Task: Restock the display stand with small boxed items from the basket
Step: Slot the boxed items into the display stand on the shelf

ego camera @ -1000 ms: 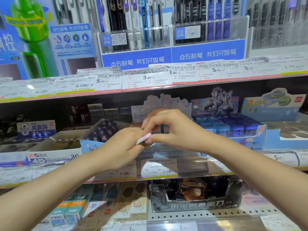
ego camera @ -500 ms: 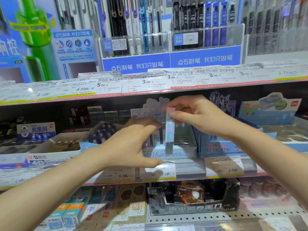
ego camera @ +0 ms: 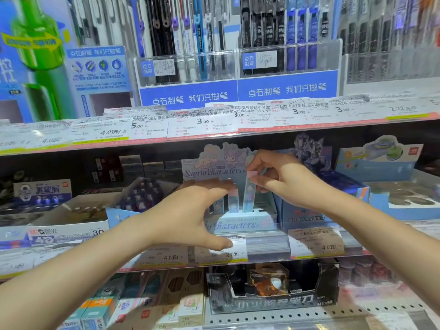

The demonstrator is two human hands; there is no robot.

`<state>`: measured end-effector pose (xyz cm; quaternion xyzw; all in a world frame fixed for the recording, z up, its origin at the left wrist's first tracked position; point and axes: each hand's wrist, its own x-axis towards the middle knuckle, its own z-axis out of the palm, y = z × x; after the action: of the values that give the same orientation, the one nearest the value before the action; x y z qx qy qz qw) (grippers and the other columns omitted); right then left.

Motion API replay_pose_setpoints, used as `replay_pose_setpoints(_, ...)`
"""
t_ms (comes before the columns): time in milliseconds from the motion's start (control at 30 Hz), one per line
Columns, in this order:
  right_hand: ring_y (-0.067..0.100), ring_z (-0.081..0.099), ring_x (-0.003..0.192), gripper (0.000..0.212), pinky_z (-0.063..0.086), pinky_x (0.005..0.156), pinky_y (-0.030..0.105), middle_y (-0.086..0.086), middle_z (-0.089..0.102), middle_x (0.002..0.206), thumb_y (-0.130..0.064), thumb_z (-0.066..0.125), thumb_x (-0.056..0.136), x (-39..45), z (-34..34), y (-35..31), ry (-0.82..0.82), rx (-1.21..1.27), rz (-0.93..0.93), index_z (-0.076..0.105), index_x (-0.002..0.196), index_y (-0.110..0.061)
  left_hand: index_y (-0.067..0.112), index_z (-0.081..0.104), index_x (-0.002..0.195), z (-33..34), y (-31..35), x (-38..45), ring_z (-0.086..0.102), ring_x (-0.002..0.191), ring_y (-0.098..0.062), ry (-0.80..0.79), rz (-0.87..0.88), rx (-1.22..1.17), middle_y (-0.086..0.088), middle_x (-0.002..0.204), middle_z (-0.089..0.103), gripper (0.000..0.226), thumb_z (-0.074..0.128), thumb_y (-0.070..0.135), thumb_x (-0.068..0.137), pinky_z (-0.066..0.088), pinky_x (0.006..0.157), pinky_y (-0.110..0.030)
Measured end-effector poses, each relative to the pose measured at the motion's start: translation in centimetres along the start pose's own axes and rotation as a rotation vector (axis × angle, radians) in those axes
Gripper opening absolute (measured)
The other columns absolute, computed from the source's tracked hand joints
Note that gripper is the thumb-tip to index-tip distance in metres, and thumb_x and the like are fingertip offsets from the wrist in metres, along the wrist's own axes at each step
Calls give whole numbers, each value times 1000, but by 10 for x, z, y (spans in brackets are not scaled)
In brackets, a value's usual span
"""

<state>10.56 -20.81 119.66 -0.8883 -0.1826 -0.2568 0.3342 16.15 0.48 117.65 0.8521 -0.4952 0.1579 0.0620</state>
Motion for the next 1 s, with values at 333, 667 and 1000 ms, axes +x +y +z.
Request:
replay_pose_setpoints(333,8,61,73,8,49,65,15,5,66,89,-14,59,86,-3,8,7,-3,-51,-49,58,92,-19,21,39,138,-4,5,-1,59,100,-12,6,-2,-17,6,113,65,97,58,72,58,50,84,-35)
replay_pose_setpoints(667,22,64,69,9,51,62,28,9,70,77,-17,63,83,-6,7,8,18,-60,-49,64,83,-8,21,43,133,-4,5,-1,61,98,-16,-11,-19,-16,3,110,66,94,57,73,57,51,82,-40)
replay_pose_setpoints(1000,12,63,94,13,48,66,16,-1,68,106,-23,61,84,-9,5,6,29,-139,-57,68,81,-12,21,46,127,-3,3,-2,61,95,-20,-21,-17,-11,-6,105,67,87,59,70,57,51,79,-44)
